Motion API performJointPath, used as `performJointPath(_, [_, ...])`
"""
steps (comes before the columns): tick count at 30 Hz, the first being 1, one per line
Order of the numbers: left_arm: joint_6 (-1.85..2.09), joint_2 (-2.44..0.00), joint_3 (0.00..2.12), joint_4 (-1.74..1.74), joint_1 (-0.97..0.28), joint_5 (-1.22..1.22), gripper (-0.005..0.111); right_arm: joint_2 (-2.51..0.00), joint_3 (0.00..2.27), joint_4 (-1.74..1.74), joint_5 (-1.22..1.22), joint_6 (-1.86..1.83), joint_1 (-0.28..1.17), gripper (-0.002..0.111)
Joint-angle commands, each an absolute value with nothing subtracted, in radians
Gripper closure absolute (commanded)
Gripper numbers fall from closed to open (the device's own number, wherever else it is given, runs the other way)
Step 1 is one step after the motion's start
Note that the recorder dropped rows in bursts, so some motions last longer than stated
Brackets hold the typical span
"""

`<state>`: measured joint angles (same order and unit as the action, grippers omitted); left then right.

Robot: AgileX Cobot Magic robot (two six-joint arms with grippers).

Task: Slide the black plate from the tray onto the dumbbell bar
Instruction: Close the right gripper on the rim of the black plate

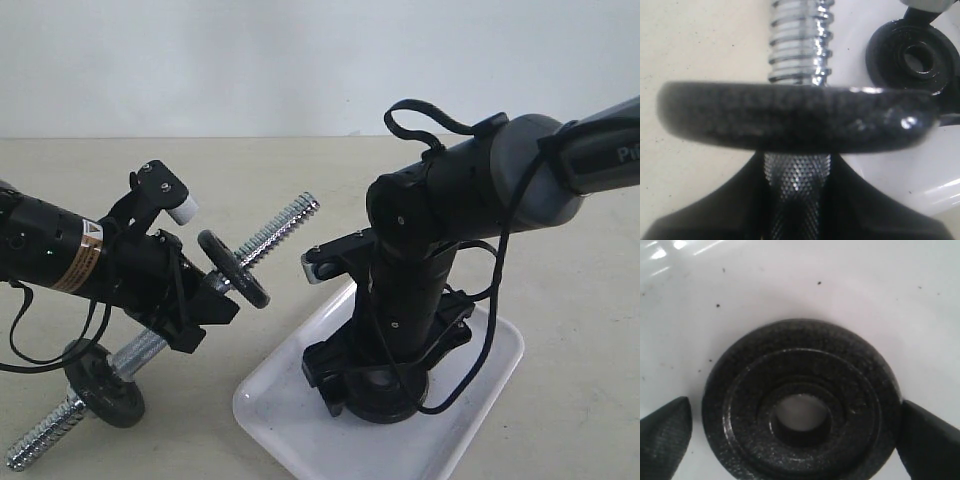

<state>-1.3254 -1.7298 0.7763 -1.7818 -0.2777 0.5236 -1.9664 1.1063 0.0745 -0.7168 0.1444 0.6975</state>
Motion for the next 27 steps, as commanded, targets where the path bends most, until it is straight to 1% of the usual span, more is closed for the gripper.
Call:
performJointPath(1, [-1.307, -1.682, 0.803, -1.744, -0.28, 0.571, 0.102, -2.035, 1.09, 0.108, -0.685, 0.148, 0.697, 0.007])
performJointPath(2, [-1.307, -1.682, 0.803, -1.744, -0.28, 0.571, 0.102, -2.035, 1.09, 0.108, -0.685, 0.151, 0.697, 0.008])
performJointPath(3, [-1.307, -1.682, 0.803, -1.744, -0.28, 0.571, 0.102, -2.035, 1.09, 0.108, -0.685, 0.156, 0.697, 0.012])
performJointPath(5, [-1.307, -1.682, 0.803, -1.744, -0.28, 0.571, 0.102, -2.035, 1.09, 0.108, -0.685, 0.156, 0.697, 0.025])
performJointPath(7, [-1.307, -1.682, 0.803, -1.744, -0.28, 0.571, 0.102, -2.035, 1.09, 0.108, -0.685, 0.156, 0.697, 0.05])
performJointPath(10, [-1.307, -1.682, 0.803, -1.744, -0.28, 0.571, 0.102, -2.035, 1.09, 0.106, -0.687, 0.14, 0.697, 0.096])
performJointPath(11, [-1.307, -1.682, 0.803, -1.744, -0.28, 0.571, 0.102, -2.035, 1.09, 0.107, -0.687, 0.14, 0.697, 0.109])
performJointPath(13, [-1.307, -1.682, 0.803, -1.744, -0.28, 0.571, 0.102, -2.035, 1.09, 0.102, -0.687, 0.141, 0.697, 0.107])
performJointPath(27, [-1.307, -1.682, 0.803, -1.744, -0.28, 0.573, 0.102, -2.035, 1.09, 0.078, -0.676, 0.087, 0.697, 0.107])
